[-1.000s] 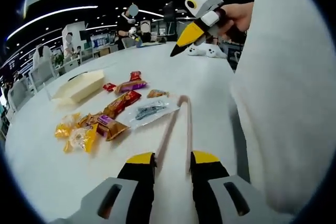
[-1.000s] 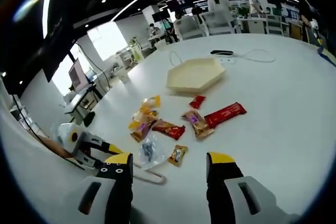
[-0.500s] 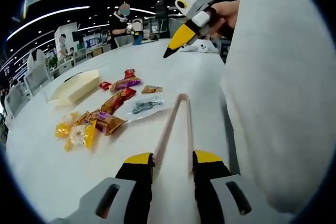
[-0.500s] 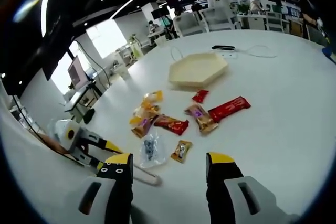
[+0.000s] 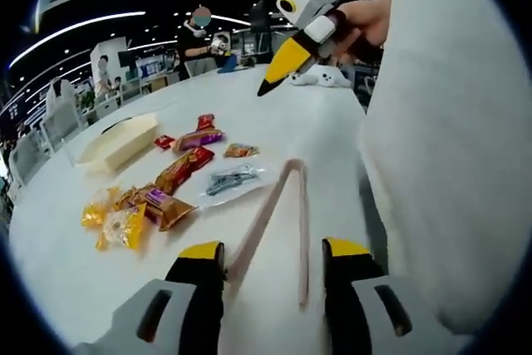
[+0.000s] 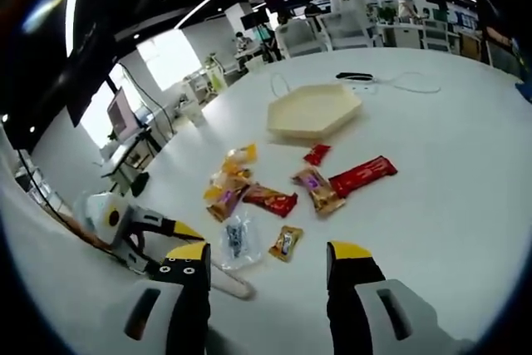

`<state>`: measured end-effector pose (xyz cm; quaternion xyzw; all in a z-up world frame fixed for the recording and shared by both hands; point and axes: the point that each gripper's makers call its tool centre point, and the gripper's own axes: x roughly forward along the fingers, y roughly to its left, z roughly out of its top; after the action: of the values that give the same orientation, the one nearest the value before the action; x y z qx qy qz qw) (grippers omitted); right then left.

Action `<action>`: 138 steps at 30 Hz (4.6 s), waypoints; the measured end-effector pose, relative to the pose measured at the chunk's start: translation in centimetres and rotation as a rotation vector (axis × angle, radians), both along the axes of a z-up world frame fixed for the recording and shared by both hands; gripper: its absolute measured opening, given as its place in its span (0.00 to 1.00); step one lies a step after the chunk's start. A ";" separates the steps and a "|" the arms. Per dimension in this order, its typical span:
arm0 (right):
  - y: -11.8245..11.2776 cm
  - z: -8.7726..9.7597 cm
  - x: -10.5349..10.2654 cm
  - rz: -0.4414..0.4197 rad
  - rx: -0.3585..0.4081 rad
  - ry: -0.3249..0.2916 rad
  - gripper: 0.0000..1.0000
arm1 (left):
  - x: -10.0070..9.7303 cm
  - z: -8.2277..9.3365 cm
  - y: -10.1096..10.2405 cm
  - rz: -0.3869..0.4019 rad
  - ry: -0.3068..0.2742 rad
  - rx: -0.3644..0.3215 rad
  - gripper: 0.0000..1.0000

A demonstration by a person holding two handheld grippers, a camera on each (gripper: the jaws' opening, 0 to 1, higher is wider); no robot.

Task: Place the target food into the container with the food tongs after gripping and lifting it, then release it inside without dropping or visibly crushing the food.

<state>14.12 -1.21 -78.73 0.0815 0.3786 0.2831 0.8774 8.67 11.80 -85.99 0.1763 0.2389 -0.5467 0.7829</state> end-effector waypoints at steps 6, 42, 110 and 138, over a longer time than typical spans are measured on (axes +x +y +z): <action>-0.2 -0.3 -0.1 -0.011 -0.002 0.010 0.56 | 0.5 -0.2 -0.1 -0.018 -0.003 0.000 0.36; 1.3 1.4 1.6 -0.056 0.209 0.004 0.56 | 1.3 0.2 -1.3 0.056 0.147 -0.011 0.17; -1.4 2.3 1.0 -0.226 0.427 0.005 0.55 | 2.3 8.2 -3.0 0.204 0.402 -0.318 0.12; 0.7 6.8 0.8 -0.130 0.620 -0.089 0.41 | 2.9 13.7 -5.0 0.119 0.533 -0.493 0.12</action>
<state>14.89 -0.54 -71.92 0.3565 0.2297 0.3318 0.8426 11.53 6.76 -72.26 -0.1805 0.3052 -0.5680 0.7427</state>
